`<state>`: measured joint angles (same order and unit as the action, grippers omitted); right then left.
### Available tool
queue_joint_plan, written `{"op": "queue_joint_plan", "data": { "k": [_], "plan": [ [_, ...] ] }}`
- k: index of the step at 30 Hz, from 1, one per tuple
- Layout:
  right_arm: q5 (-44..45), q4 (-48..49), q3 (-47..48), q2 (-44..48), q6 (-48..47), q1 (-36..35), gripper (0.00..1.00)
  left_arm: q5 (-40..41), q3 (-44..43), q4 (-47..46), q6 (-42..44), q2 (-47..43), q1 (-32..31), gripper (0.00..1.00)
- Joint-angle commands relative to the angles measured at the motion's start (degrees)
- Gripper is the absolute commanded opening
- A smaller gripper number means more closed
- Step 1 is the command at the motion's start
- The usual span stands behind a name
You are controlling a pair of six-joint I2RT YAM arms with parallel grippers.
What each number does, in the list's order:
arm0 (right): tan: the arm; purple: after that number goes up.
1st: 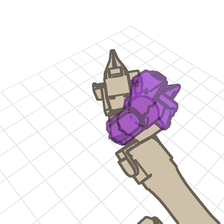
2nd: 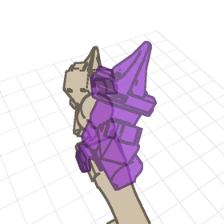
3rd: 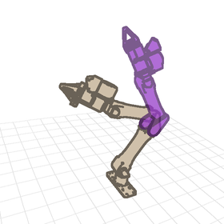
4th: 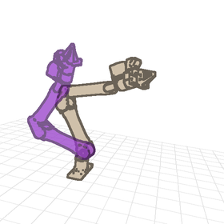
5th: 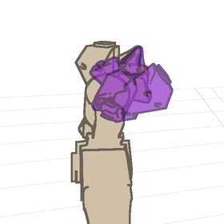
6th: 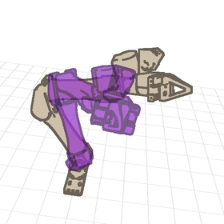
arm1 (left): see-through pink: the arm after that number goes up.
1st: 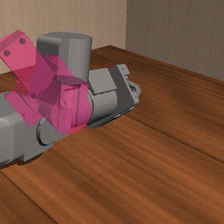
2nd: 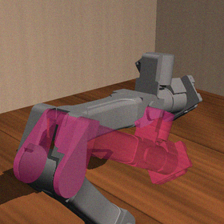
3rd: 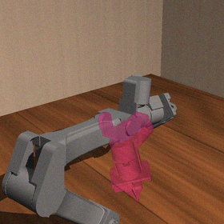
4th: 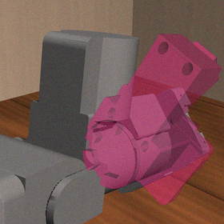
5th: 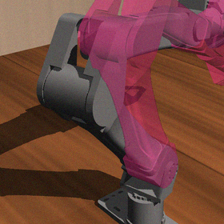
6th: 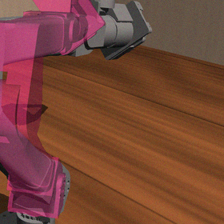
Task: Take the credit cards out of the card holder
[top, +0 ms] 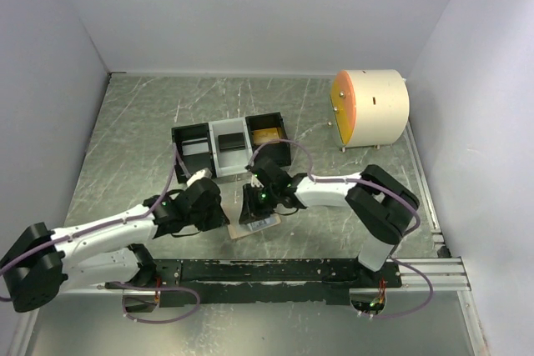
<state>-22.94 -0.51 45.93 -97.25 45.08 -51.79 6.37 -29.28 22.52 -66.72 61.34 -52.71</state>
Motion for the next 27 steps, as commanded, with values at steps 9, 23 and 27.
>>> {"op": "queue_joint_plan", "data": {
  "k": [9, 23, 27],
  "plan": [
    [18.0, -7.1, 5.8, 10.3, -6.2, -3.1, 0.31, 5.1, -1.8, 8.0, -2.1, -13.2, 0.2, 0.53],
    [40.1, -12.6, -2.4, 27.5, -6.2, -2.9, 0.58, -6.0, -0.6, -9.1, 1.4, -18.5, 0.2, 0.62],
    [39.6, -10.8, -7.9, 33.9, -5.3, -2.9, 0.60, -11.4, -1.6, -18.0, 4.0, -13.9, 0.1, 0.63]
  ]
}}
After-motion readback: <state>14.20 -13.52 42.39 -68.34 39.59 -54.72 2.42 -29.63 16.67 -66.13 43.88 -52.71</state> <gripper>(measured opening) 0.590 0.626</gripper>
